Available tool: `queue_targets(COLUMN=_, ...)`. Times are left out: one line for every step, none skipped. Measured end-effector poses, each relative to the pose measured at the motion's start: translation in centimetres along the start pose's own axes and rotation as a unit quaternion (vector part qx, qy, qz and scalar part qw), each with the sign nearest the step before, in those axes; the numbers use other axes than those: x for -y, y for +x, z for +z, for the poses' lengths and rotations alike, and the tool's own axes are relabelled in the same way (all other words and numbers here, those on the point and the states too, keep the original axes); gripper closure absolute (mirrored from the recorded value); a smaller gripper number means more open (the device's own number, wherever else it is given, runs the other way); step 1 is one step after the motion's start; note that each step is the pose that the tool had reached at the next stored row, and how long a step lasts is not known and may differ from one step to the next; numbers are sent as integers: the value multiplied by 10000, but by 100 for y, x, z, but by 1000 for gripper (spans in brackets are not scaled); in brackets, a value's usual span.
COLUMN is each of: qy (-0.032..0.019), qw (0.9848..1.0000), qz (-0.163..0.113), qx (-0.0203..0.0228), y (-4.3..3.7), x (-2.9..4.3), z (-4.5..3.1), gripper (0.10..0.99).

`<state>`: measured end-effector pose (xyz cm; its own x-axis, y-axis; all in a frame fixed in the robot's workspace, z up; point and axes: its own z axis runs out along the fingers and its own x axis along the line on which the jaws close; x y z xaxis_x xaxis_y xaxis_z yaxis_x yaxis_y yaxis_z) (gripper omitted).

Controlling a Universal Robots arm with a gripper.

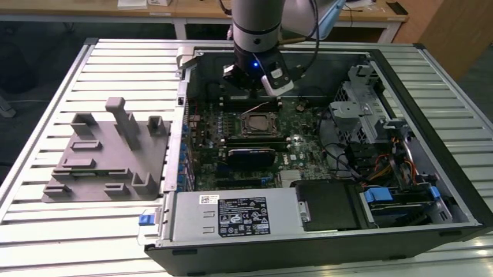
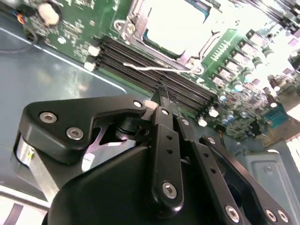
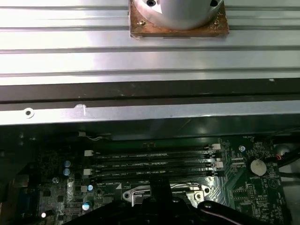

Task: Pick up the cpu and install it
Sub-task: 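Install the first cpu locking lever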

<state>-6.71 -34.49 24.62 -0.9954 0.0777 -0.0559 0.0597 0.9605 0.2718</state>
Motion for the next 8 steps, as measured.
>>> queue_targets(qy=12, qw=10000, qz=18, qx=39, y=0, x=1, z=5, gripper=980)
queue_targets(qy=24, qw=10000, qz=35, qx=73, y=1, x=4, z=13, gripper=980)
queue_targets(qy=33, qw=9999, qz=46, qx=92, y=1, x=6, z=23, gripper=980)
queue_targets(qy=37, qw=9999, qz=56, qx=104, y=2, x=10, z=35, gripper=980)
queue_targets(qy=40, qw=9999, qz=66, qx=113, y=3, x=14, z=49, gripper=980)
queue_targets(qy=41, qw=9999, qz=77, qx=122, y=4, x=19, z=65, gripper=980)
queue_targets(qy=42, qw=9999, qz=90, qx=133, y=5, x=23, z=80, gripper=980)
queue_targets(qy=45, qw=9998, qz=102, qx=144, y=5, x=27, z=94, gripper=980)
